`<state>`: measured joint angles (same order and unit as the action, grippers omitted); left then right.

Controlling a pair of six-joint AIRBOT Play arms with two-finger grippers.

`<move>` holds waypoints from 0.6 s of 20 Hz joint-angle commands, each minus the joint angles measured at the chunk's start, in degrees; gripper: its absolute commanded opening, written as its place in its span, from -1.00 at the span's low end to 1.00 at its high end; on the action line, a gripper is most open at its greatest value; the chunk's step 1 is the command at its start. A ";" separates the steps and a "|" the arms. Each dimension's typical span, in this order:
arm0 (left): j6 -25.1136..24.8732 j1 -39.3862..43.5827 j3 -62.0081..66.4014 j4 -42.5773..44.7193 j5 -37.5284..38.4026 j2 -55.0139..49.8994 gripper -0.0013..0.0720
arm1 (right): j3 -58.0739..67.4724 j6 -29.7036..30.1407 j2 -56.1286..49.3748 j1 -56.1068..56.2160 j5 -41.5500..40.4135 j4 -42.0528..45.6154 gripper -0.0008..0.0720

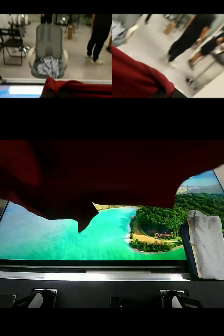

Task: Fold the shirts.

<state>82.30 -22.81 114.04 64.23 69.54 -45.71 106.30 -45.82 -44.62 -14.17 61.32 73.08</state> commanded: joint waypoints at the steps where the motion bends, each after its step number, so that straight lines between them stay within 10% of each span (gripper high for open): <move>1: 1.73 0.02 3.80 0.76 -1.66 3.96 -0.88 | 2.19 -0.48 5.22 0.02 -0.26 4.26 -0.85; 8: 1.40 0.04 3.80 2.23 -1.57 -0.98 -0.88 | 2.25 -5.05 1.84 0.02 4.98 8.61 -0.85; 12: 0.15 0.24 0.33 2.21 9.35 -11.63 -0.88 | 1.14 -9.07 -12.24 0.04 27.93 7.87 -0.85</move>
<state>83.11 -22.65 116.46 65.73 72.58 -51.31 108.16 -52.34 -48.97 -14.13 73.95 80.27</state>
